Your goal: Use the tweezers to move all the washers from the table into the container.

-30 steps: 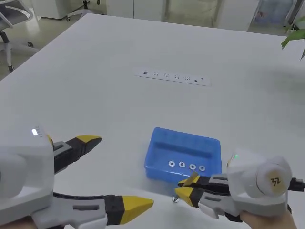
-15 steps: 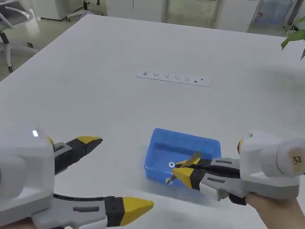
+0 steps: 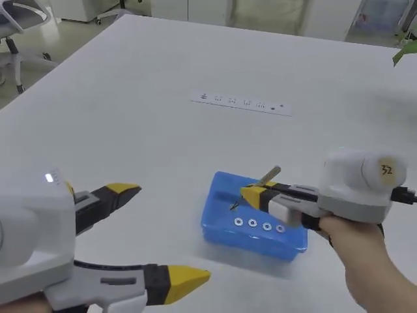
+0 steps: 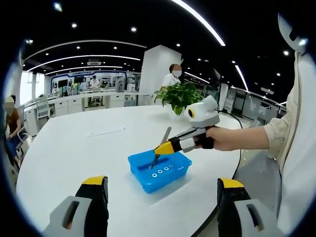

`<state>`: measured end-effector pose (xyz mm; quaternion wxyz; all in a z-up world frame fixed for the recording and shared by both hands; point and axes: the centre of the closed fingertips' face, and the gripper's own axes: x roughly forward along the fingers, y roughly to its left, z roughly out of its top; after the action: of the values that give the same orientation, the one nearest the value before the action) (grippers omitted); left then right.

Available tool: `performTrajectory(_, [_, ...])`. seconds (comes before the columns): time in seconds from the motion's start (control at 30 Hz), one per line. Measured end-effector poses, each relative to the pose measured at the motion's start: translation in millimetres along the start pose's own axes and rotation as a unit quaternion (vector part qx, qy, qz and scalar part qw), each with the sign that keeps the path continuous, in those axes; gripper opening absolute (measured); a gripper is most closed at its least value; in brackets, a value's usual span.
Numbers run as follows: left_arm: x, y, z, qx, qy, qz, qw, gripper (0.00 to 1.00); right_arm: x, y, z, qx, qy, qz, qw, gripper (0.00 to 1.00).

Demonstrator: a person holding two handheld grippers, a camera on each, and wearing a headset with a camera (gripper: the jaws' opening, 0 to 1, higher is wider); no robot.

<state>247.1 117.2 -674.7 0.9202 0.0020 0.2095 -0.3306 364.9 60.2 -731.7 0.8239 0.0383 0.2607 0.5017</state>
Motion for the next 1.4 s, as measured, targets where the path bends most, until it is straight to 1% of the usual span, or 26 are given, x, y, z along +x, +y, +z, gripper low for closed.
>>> performTrajectory(0.07, [-0.6,1.1,-0.6,-0.001,0.000,0.002,1.0000,0.93,6.1,-0.6,-1.8,0.001,0.010,-0.001,1.0000,0.03])
performTrajectory(0.17, [-1.4,2.5,-2.2,-0.003,0.001,0.004,1.0000,0.93,12.5,-1.1,-8.2,-0.019,0.033,-0.004,0.9993,0.03])
performTrajectory(0.3, [-2.5,3.8,-3.2,-0.005,0.001,0.006,1.0000,0.93,19.4,1.3,-14.1,-0.034,0.050,0.006,0.9982,0.03])
performTrajectory(0.37, [-2.9,4.6,-3.7,-0.006,0.002,0.007,1.0000,0.93,23.2,-0.3,-19.5,-0.044,0.063,0.011,0.9970,0.03])
performTrajectory(0.47, [-3.3,5.6,-4.0,-0.006,0.002,0.008,0.9999,0.93,26.6,-2.2,-26.9,-0.055,0.079,0.012,0.9953,0.03])
performTrajectory(0.77, [-2.9,6.6,-5.1,-0.006,0.005,0.008,0.9999,0.93,31.1,-1.3,-36.6,-0.077,0.096,0.013,0.9923,0.03])
performTrajectory(0.8, [-2.6,6.5,-5.4,-0.006,0.006,0.007,0.9999,0.92,31.3,-0.8,-35.6,-0.079,0.092,0.014,0.9925,0.03])
performTrajectory(0.97, [-2.0,6.6,-5.0,-0.005,0.007,0.006,0.9999,0.92,30.9,0.3,-35.3,-0.083,0.096,0.016,0.9918,0.03])
performTrajectory(1.0, [-1.9,6.0,-3.5,-0.007,0.003,0.003,1.0000,0.93,30.0,0.9,-34.2,-0.085,0.093,0.016,0.9919,0.03])
performTrajectory(1.1, [-2.7,4.4,0.8,-0.014,-0.007,-0.003,0.9999,0.93,23.3,4.9,-26.9,-0.081,0.076,0.016,0.9937,0.04])
performTrajectory(1.17, [-2.5,4.9,0.1,-0.014,-0.005,-0.002,0.9999,0.92,17.5,8.7,-20.7,-0.078,0.060,0.015,0.9950,0.04])
performTrajectory(1.2, [-2.5,5.3,-0.7,-0.012,-0.002,-0.001,0.9999,0.91,12.0,12.0,-14.9,-0.079,0.045,0.015,0.9957,0.04])
performTrajectory(1.27, [-1.7,4.3,-1.9,-0.012,0.002,-0.005,0.9999,0.88,2.5,17.2,-8.4,-0.080,0.031,0.017,0.9962,0.03])
performTrajectory(1.4, [1.4,-2.4,0.9,-0.016,-0.004,-0.024,0.9996,0.80,-15.2,27.7,0.3,-0.086,0.010,0.022,0.9960,0.03])
